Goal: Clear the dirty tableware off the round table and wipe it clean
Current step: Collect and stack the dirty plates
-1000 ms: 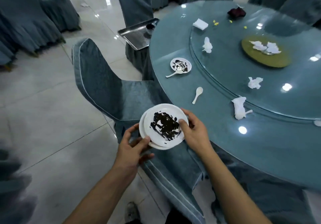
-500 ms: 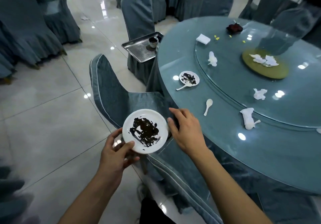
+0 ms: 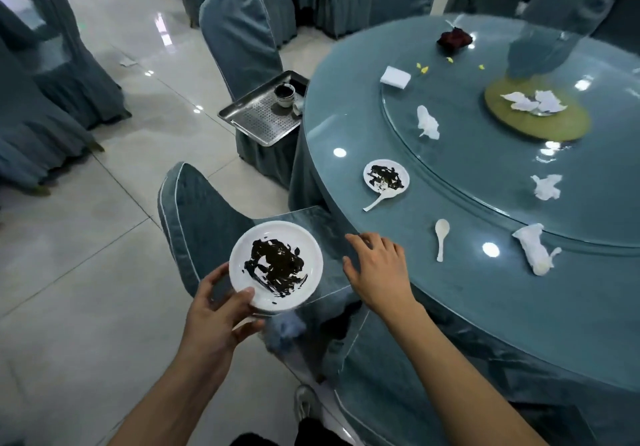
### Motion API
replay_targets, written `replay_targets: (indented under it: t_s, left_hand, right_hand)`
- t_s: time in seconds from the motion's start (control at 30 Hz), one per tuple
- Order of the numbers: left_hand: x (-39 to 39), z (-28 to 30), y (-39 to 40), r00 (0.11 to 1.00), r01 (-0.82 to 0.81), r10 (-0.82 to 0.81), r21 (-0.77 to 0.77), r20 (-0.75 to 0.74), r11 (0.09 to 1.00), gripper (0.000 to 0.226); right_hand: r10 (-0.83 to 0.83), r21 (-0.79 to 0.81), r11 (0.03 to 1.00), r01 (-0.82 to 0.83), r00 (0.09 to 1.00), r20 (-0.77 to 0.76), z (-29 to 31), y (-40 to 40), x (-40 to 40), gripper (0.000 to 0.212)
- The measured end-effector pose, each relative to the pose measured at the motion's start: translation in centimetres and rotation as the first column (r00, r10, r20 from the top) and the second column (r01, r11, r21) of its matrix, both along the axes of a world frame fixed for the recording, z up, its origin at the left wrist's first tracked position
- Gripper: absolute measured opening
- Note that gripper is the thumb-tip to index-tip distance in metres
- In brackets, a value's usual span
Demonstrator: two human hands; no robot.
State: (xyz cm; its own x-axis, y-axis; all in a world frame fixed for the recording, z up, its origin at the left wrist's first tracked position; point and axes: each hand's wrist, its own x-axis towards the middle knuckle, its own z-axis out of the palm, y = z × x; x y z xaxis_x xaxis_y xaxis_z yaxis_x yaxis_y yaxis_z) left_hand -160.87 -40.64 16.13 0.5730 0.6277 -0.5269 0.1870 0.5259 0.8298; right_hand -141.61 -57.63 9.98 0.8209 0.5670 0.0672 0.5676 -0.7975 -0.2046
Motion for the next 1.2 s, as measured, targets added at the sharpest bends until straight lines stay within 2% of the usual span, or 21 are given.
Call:
replay_targets:
  t_s: [0.17, 0.3, 0.43, 0.63, 0.77, 1.0, 1.1, 1.2]
  left_hand:
    - [3.8, 0.0, 3.9, 0.998, 0.066, -0.065, -0.054, 0.027, 0.996, 0.047]
    - [7.3, -0.6, 7.1, 0.988, 0.154, -0.155, -0.057, -0.009, 0.986, 0.047]
    - [10.6, -1.1, 10.5, 0.962, 0.270, -0.272, -0.065, -0.012, 0.961, 0.048]
    - [16.3, -1.9, 12.9, 0.921, 0.390, -0.390, -0.073, 0.007, 0.918, 0.047]
    - [20.1, -2.1, 13.0, 0.906, 0.422, -0.424, -0.078, -0.011, 0.903, 0.048]
    - [26.4, -2.5, 12.4, 0.901, 0.425, -0.428, -0.056, -0.066, 0.903, 0.050]
    - [28.6, -3.1, 12.1, 0.901, 0.419, -0.422, -0.048, -0.102, 0.907, 0.050]
    - [30.2, -3.9, 12.1, 0.904, 0.405, -0.407, -0.040, -0.130, 0.913, 0.050]
  right_hand:
    - [-0.101, -0.005, 0.995, 0.101, 0.995, -0.009, -0.5, 2.6, 2.8, 0.038]
    - [-0.227, -0.061, 0.973, 0.225, 0.973, -0.039, -1.2, 4.3, 5.3, 0.038]
    - [-0.343, -0.096, 0.937, 0.337, 0.938, -0.058, -1.4, 5.3, 7.4, 0.043]
    - [-0.450, -0.144, 0.886, 0.440, 0.892, -0.047, -1.7, 4.9, 10.4, 0.041]
    - [-0.484, -0.191, 0.863, 0.467, 0.873, -0.057, -2.8, 4.0, 14.8, 0.038]
    - [-0.509, -0.254, 0.852, 0.457, 0.837, -0.202, -6.5, 2.6, 25.5, 0.042]
    - [-0.568, -0.206, 0.823, 0.530, 0.782, -0.256, -8.5, 2.3, 30.0, 0.036]
    - [-0.645, -0.163, 0.758, 0.632, 0.689, -0.331, -10.5, 2.4, 33.3, 0.034]
